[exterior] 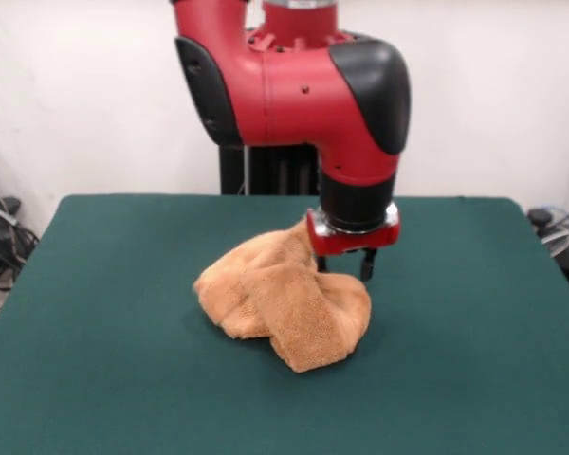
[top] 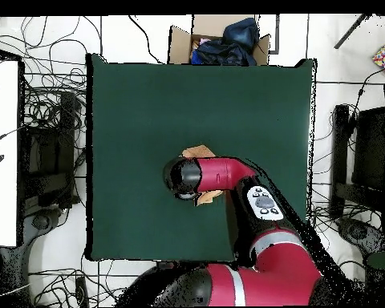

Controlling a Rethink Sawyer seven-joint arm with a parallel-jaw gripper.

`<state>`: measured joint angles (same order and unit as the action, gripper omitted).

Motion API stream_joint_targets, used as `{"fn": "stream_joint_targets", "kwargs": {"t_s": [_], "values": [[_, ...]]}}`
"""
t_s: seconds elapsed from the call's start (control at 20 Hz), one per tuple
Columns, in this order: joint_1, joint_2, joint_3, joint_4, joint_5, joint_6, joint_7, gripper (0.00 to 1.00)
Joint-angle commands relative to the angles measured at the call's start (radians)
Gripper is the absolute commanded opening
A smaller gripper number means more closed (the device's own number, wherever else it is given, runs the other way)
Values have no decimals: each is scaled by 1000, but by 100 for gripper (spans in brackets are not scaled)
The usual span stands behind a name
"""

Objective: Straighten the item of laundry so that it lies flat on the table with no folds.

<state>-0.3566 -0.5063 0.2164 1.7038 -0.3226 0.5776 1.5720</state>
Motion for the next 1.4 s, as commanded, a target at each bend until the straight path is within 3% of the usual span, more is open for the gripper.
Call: {"fn": "stream_joint_targets", "kwargs": {"t_s": [0.05, 0.4, 0.8, 1.1, 1.4], "values": [[-14, -7, 64, -88, -52, 108, -97, 100], [-5, 71, 75, -136, -61, 62, -74, 100], [-20, 87, 88, -138, -65, 45, -76, 100], [-39, 80, 114, -141, -66, 73, -101, 100], [-59, 13, 143, -140, -45, 158, -127, 100]]}}
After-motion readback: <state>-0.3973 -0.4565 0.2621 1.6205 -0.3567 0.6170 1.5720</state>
